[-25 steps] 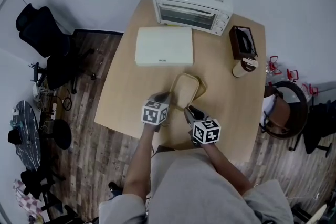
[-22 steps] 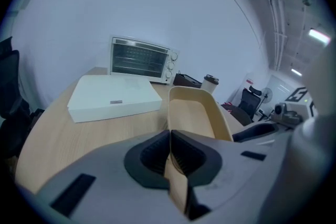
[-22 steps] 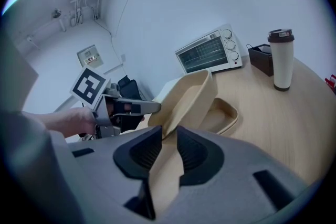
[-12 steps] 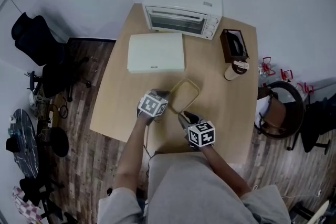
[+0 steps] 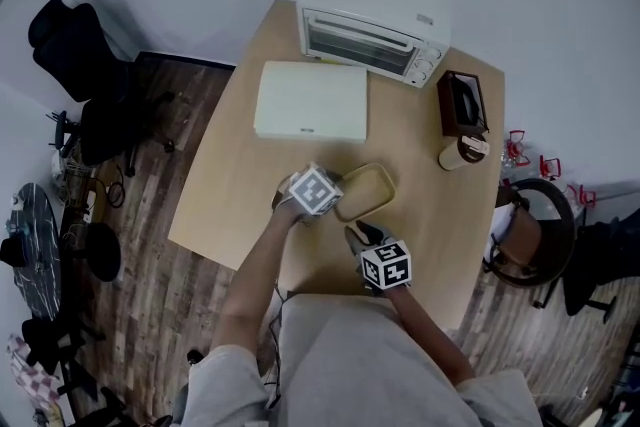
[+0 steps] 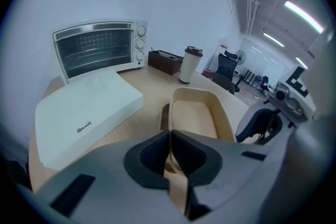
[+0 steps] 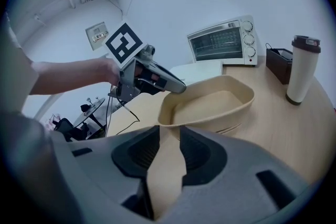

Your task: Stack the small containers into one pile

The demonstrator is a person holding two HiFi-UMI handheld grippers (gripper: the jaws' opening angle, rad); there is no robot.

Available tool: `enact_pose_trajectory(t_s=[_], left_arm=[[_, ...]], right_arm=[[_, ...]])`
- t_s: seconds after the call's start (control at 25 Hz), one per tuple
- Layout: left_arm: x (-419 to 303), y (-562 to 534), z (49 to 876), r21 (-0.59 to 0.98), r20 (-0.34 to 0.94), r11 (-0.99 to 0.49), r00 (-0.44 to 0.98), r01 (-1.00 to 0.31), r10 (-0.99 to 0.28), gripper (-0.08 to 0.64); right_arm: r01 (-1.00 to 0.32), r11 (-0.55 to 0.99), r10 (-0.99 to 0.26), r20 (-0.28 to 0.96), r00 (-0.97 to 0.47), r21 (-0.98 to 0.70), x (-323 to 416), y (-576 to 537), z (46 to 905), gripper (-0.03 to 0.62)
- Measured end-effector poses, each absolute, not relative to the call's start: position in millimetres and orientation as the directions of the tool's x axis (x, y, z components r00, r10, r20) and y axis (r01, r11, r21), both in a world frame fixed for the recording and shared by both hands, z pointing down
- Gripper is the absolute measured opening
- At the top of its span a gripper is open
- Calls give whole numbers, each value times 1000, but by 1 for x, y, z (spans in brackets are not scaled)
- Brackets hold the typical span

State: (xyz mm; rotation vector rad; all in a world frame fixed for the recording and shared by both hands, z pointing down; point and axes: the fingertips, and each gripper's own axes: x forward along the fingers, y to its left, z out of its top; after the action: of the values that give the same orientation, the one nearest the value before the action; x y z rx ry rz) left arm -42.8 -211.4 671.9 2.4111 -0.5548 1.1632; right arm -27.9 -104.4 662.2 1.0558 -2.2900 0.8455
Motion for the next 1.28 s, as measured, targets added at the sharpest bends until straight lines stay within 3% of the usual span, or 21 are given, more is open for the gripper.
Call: enact_pose_trajectory(t_s=[1.28], left_arm=[[-53, -226, 709, 213, 796, -768, 563, -604, -222, 17]], right_arm=[[-795, 500, -438, 692, -574, -343, -26, -104, 690, 126]])
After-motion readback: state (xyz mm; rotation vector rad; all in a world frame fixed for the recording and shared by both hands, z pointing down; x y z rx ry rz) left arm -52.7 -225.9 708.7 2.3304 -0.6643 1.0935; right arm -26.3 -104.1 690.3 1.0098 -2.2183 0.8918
